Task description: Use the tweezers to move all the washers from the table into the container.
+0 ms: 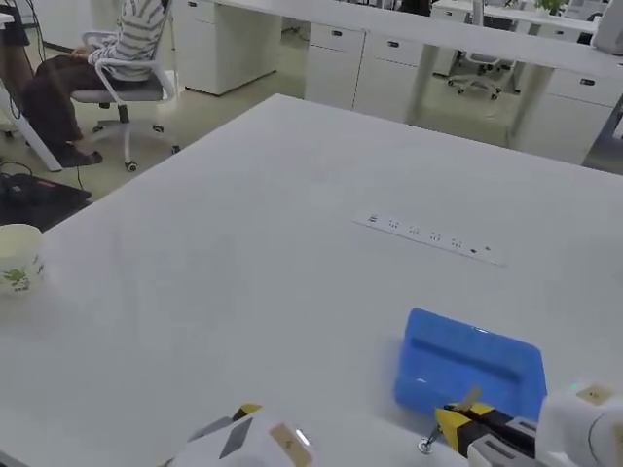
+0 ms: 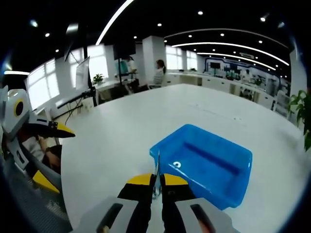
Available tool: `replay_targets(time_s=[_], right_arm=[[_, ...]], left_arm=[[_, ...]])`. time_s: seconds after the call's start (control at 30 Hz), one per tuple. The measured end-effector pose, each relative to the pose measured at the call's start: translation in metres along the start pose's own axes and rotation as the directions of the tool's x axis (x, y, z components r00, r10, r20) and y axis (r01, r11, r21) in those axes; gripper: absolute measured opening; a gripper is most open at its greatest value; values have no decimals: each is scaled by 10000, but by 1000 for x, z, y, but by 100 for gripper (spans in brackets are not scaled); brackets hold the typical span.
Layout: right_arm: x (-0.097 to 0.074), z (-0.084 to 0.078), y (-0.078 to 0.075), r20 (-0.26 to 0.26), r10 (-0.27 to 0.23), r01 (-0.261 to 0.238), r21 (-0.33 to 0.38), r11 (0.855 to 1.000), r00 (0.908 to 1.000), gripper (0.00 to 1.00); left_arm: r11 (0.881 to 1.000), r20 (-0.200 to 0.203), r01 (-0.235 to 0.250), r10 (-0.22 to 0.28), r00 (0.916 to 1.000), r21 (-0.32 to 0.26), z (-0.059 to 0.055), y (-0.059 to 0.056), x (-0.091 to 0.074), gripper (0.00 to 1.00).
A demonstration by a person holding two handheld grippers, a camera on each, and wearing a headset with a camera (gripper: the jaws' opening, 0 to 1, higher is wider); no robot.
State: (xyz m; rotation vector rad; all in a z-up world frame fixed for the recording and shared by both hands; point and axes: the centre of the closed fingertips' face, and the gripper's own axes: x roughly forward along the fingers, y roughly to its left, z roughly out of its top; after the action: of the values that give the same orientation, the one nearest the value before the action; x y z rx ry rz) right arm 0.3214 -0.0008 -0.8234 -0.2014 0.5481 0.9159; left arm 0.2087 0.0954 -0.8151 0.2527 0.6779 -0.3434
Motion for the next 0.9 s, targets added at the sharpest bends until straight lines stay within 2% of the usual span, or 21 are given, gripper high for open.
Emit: replay_targets(time_s=[0.2, 0.4, 0.47, 0.73, 0.9], right_arm=[[0, -1, 4, -194, 10, -18, -434, 9991, 9998, 2], [1, 0, 1, -477, 114, -136, -473, 9988, 9988, 1], [0, -1, 1, -565, 99, -136, -662, 9977, 9984, 1], [-6, 6, 4, -484, 170, -202, -661, 9976, 9987, 1], [-10, 8, 5, -677, 70, -121, -753, 9971, 9977, 1]], left_arm=[[10000, 2, 0, 0, 10000, 14, 0, 0, 0, 81], [10000, 7, -17, 17, 10000, -16, 0, 0, 0, 81], [9999, 147, 110, -109, 9998, -74, 3, -1, -1, 81], [9998, 239, 171, -169, 9996, -111, 4, -2, -1, 82], [9998, 249, 204, -202, 9995, -48, 4, -3, -1, 82]])
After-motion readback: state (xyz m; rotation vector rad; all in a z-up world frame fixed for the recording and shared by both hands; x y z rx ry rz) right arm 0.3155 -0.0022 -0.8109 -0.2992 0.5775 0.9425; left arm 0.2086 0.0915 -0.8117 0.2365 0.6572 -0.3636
